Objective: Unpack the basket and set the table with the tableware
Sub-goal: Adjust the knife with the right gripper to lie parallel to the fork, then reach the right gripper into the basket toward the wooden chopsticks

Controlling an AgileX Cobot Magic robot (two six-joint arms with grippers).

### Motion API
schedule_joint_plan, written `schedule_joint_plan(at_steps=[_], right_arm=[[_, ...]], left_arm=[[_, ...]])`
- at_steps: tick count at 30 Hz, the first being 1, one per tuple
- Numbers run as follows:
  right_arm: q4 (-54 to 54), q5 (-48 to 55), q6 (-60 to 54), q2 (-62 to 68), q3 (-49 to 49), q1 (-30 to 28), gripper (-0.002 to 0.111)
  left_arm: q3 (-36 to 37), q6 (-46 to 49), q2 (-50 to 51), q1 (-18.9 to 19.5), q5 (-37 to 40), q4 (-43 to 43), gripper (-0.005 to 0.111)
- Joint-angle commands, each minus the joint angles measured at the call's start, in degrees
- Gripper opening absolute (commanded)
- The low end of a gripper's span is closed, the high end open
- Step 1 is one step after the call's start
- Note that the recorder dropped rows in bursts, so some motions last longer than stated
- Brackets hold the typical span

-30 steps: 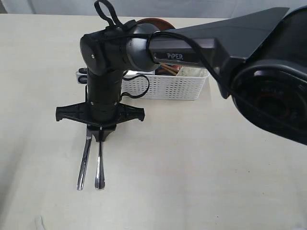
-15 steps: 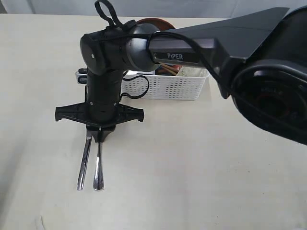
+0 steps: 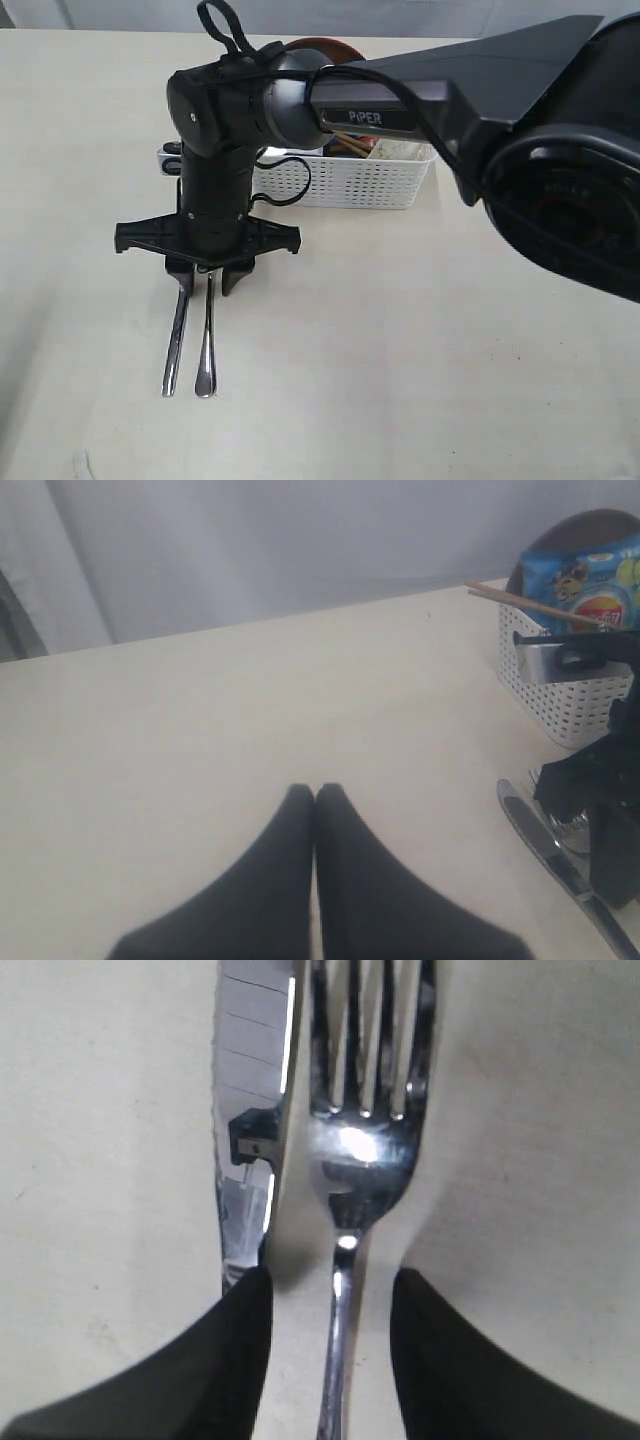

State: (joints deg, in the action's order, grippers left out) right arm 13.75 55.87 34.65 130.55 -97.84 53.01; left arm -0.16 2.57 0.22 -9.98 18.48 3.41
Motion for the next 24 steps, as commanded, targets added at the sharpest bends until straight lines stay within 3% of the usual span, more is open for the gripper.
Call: schedule_joint_plan(at_steps=[1,8,14,24], right_arm=[[-1.9,0.2,-1.9,-2.0,-0.1,-0.8,0.038],[-5.8,4.3,-7.3,-6.8,-4.6,-2.9,0.038],[-20.1,7.8,-9.6,-10.3,-10.8,-3.6,0.038],[-38.1,9.1,-11.6,-9.8,-11.2,-3.7,0.038]], left_arm=[[0.2,0.0,-0.2,0.1,0.0,-0.5,0.0],[0.2,0.0,-0.2,0.1,0.0,-0.5,0.0],[0.2,0.0,-0.2,0.1,0.0,-0.5,0.0],[0.2,0.0,-0.2,0.1,0.0,-0.5,0.0]])
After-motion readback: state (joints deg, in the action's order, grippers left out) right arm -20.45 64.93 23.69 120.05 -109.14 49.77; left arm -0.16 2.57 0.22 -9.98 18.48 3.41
